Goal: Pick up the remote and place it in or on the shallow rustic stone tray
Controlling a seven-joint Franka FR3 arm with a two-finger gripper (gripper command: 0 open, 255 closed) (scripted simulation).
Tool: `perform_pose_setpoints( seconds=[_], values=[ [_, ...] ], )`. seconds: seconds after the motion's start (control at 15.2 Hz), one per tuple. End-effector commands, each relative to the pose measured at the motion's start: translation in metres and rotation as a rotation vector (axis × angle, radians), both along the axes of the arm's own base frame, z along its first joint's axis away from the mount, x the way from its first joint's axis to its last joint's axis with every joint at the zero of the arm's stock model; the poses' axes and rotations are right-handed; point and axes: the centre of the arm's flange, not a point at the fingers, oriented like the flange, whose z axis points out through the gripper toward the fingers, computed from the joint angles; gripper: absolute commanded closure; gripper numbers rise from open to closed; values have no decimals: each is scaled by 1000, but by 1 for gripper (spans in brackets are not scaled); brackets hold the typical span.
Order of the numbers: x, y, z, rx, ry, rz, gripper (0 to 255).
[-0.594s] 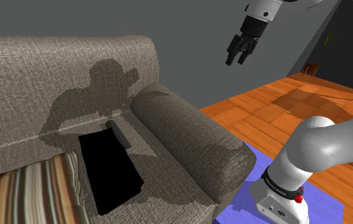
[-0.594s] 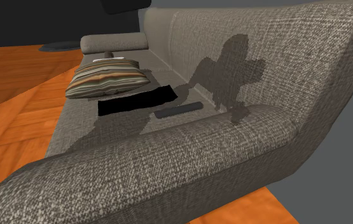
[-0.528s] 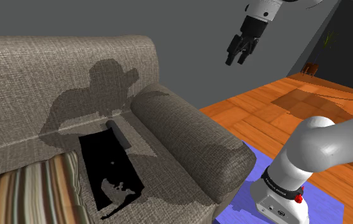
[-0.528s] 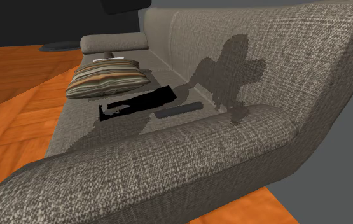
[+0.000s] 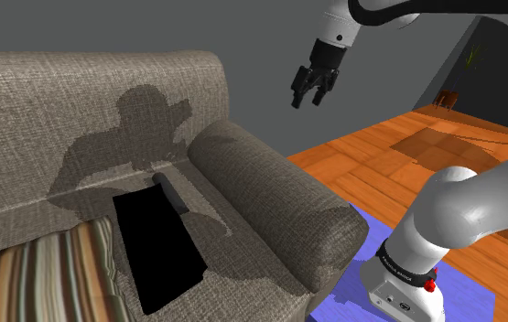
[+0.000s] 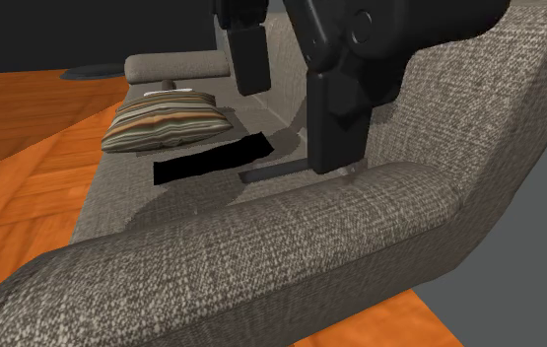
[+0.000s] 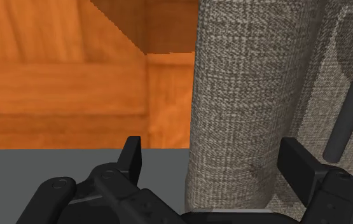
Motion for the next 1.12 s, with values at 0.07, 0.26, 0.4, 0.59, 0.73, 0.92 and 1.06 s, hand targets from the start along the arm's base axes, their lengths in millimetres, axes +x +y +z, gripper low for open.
perform_pose_setpoints(
  seconds=[0.07, 0.26, 0.4, 0.59, 0.73, 0.92, 1.06],
  values=[
    [16, 32, -19, 0, 10, -9, 0],
    [36, 61, -38, -1, 21, -17, 0],
    [49, 81, -51, -1, 28, -22, 0],
    [68, 111, -71, -2, 39, -30, 0],
    [81, 131, -84, -3, 46, -35, 0],
    [100, 160, -104, -3, 57, -43, 0],
    [113, 179, -117, -4, 65, -49, 0]
  ],
)
